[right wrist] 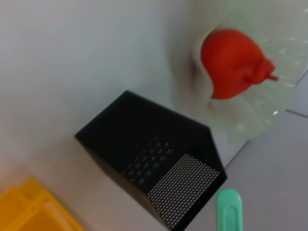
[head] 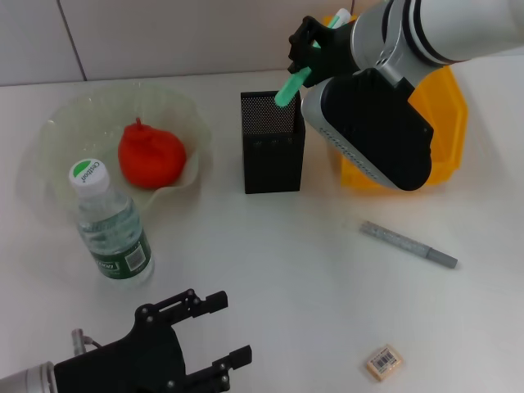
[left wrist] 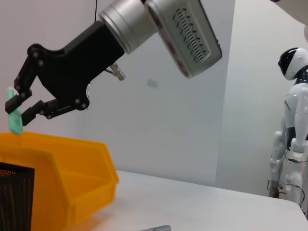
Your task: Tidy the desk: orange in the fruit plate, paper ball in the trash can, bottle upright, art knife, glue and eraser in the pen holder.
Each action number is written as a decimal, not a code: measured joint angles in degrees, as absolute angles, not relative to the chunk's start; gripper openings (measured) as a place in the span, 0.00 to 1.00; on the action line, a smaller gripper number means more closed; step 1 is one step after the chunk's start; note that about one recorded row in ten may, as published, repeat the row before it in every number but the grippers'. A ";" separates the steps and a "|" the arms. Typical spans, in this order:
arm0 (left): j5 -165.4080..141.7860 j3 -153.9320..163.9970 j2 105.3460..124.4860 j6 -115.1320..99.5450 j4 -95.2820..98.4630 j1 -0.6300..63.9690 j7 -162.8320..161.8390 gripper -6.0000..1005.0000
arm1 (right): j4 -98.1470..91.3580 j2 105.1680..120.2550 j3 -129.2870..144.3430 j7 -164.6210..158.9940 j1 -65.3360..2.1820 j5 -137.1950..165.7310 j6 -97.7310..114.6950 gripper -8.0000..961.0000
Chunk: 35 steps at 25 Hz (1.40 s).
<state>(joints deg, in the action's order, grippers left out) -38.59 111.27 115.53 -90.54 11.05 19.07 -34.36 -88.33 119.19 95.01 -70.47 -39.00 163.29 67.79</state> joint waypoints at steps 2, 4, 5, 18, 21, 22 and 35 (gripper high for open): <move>-38.58 111.24 115.62 -90.50 11.05 19.07 -34.13 0.69 | -88.29 119.18 95.07 -69.90 -38.83 163.64 67.76 0.20; -38.58 111.19 115.73 -90.39 11.05 19.07 -33.97 0.69 | -88.15 119.18 95.48 -69.68 -38.79 164.55 67.42 0.20; -38.58 111.17 115.78 -90.34 11.05 19.07 -33.96 0.69 | -87.98 119.18 95.71 -69.68 -38.80 165.01 67.15 0.20; -38.59 111.09 116.13 -90.17 11.08 19.07 -33.92 0.69 | -82.68 119.09 100.34 -68.49 -40.93 167.26 62.22 0.21; -38.62 111.09 116.13 -90.16 11.08 19.06 -33.92 0.69 | -81.57 119.09 100.54 -67.76 -41.79 167.26 61.74 0.21; -38.63 111.09 116.12 -90.16 11.07 19.04 -33.92 0.69 | -81.40 119.09 100.61 -67.58 -42.02 167.26 61.74 0.21; -38.66 111.04 116.18 -90.15 11.07 18.99 -33.92 0.69 | -75.44 119.04 101.30 -63.87 -44.41 167.41 57.66 0.21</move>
<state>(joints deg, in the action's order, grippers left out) -38.66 111.04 116.18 -90.15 11.07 18.99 -33.92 -75.44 119.04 101.30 -63.87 -44.41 167.41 57.66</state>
